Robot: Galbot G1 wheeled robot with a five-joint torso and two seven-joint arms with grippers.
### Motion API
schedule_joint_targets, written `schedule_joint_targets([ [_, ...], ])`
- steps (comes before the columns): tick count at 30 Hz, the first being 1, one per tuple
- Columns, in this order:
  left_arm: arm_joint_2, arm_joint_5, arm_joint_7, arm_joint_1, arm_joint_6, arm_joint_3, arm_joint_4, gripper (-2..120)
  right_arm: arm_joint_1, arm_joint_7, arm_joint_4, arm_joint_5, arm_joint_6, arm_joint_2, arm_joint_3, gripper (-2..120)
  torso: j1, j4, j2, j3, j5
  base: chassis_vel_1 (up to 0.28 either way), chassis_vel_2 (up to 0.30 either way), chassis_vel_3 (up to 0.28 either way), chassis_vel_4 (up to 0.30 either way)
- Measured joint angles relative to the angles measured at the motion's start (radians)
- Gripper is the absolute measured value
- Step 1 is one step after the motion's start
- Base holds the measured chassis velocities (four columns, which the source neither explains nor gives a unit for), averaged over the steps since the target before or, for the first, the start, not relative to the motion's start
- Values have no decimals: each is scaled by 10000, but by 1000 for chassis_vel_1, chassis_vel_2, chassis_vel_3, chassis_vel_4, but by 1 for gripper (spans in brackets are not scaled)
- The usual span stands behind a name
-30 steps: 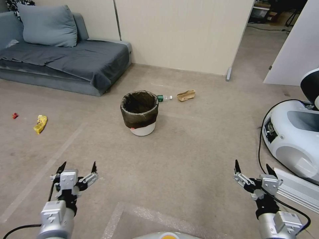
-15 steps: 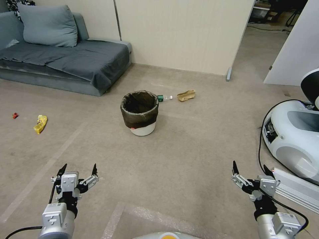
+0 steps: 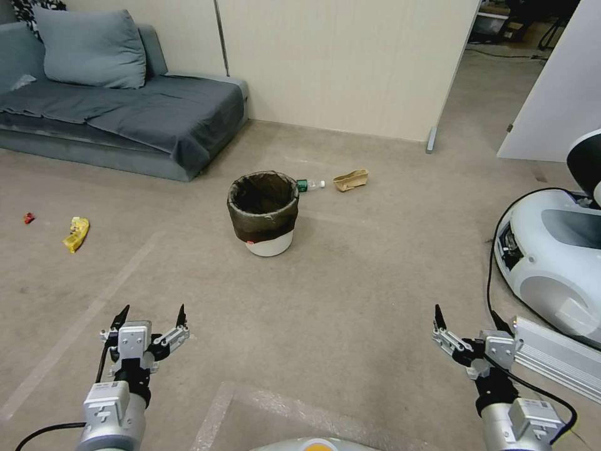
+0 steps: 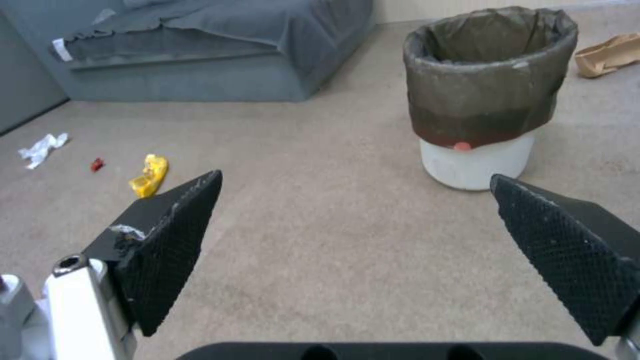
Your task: Pick up the trash bin, then pick up the garbage from the floor and place it into the trash bin.
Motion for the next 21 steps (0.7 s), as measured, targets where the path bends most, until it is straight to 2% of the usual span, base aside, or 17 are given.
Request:
schedule_joint_targets([
  [21, 118, 62, -18, 60, -155, 31, -47, 100, -102, 46, -83, -269, 344, -7, -227, 100, 0, 0, 0, 0, 0, -5, 3, 5, -5],
])
